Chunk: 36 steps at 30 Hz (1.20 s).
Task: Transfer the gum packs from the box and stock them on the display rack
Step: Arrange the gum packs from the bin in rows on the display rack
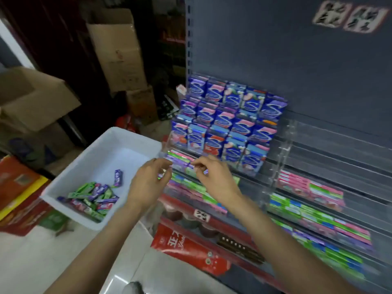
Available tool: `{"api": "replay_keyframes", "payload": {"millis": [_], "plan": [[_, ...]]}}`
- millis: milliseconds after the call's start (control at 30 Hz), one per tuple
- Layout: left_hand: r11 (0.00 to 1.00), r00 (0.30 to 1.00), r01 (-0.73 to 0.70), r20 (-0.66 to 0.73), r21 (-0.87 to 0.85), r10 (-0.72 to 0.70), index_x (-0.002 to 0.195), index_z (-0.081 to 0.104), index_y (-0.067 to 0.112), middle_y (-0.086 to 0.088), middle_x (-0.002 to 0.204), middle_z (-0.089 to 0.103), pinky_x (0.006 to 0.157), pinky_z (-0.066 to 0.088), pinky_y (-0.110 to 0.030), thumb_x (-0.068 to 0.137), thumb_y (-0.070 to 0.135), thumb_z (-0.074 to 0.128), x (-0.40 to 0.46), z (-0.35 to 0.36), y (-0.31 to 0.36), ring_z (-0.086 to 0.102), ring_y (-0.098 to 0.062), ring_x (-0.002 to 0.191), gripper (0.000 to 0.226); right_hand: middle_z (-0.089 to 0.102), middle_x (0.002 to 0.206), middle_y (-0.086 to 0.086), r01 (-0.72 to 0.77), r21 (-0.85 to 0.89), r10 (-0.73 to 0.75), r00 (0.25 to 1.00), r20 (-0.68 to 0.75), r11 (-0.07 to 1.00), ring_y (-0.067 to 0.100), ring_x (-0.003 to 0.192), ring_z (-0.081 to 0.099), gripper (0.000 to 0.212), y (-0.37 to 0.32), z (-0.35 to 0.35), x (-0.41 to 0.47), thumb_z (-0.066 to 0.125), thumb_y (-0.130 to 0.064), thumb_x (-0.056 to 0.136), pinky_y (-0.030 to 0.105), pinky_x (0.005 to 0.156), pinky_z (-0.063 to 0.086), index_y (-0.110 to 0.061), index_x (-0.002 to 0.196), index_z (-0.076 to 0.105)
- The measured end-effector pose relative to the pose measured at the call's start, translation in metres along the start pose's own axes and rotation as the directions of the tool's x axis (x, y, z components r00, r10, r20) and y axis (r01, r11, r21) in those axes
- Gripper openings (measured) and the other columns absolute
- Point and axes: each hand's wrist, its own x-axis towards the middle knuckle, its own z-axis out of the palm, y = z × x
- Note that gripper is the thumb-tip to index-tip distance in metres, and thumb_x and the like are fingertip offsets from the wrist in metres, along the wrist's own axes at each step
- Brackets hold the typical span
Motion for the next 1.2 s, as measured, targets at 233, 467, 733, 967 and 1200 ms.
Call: {"api": "replay_keyframes", "payload": {"millis": [233, 467, 733, 967, 1200], "plan": [[0.956, 0.943, 0.278, 0.162, 0.093, -0.29, 0.1, 0.066, 0.006, -0.016, 0.099, 0.066, 0.079, 0.05, -0.04, 0.087, 0.008, 0.059, 0.026, -0.072, -0.202, 0.063, -0.034, 0.087, 0.015, 0.062, 0.105, 0.012, -0.083, 0.054, 0.072, 0.982, 0.175, 0.995, 0.024, 0.092, 0.062, 0.023, -0.089, 0.166, 0.095, 0.051, -0.008, 0.091, 0.027, 0.087, 0.043, -0.007, 0.11, 0.065], [0.923, 0.817, 0.266, 0.444, 0.277, -0.368, 0.137, 0.046, 0.01, -0.011, 0.144, 0.042, 0.104, 0.031, -0.028, 0.093, 0.016, 0.055, 0.043, -0.068, -0.325, 0.041, -0.027, 0.13, 0.045, 0.039, 0.14, 0.013, -0.172, -0.134, 0.216, 0.85, 0.48, 0.976, 0.028, 0.128, 0.039, 0.048, -0.087, 0.289, 0.159, 0.045, -0.013, 0.096, 0.031, 0.103, 0.032, -0.013, 0.142, 0.036], [0.89, 0.749, 0.093, 0.558, 0.447, -0.358, 0.146, 0.03, 0.027, -0.003, 0.157, 0.014, 0.114, 0.021, -0.039, 0.09, 0.032, 0.06, 0.044, -0.03, -0.386, 0.01, -0.026, 0.144, 0.064, 0.006, 0.158, 0.004, -0.154, -0.249, 0.269, 0.798, 0.54, 0.956, 0.025, 0.141, 0.019, 0.042, -0.06, 0.367, 0.189, 0.047, -0.018, 0.097, 0.038, 0.109, 0.033, -0.016, 0.139, 0.044], [0.946, 0.823, 0.266, 0.466, 0.187, -0.324, 0.128, 0.058, 0.017, -0.007, 0.139, 0.044, 0.107, 0.027, -0.029, 0.086, 0.018, 0.065, 0.061, -0.011, -0.393, 0.034, -0.026, 0.128, 0.042, 0.04, 0.124, 0.01, -0.26, -0.371, 0.396, 0.845, 0.359, 0.891, 0.025, 0.117, 0.041, 0.045, -0.051, 0.372, 0.205, 0.06, -0.039, 0.088, 0.036, 0.083, 0.045, -0.007, 0.118, 0.05], [0.932, 0.847, 0.262, 0.404, 0.249, -0.346, 0.12, 0.063, 0.019, -0.003, 0.127, 0.051, 0.096, 0.029, -0.034, 0.087, 0.026, 0.062, 0.068, -0.005, -0.394, 0.039, -0.025, 0.12, 0.033, 0.038, 0.126, 0.017, -0.276, -0.489, 0.459, 0.835, 0.305, 0.827, 0.032, 0.118, 0.04, 0.055, -0.056, 0.38, 0.214, 0.062, -0.017, 0.087, 0.037, 0.077, 0.046, -0.006, 0.131, 0.031]]}}
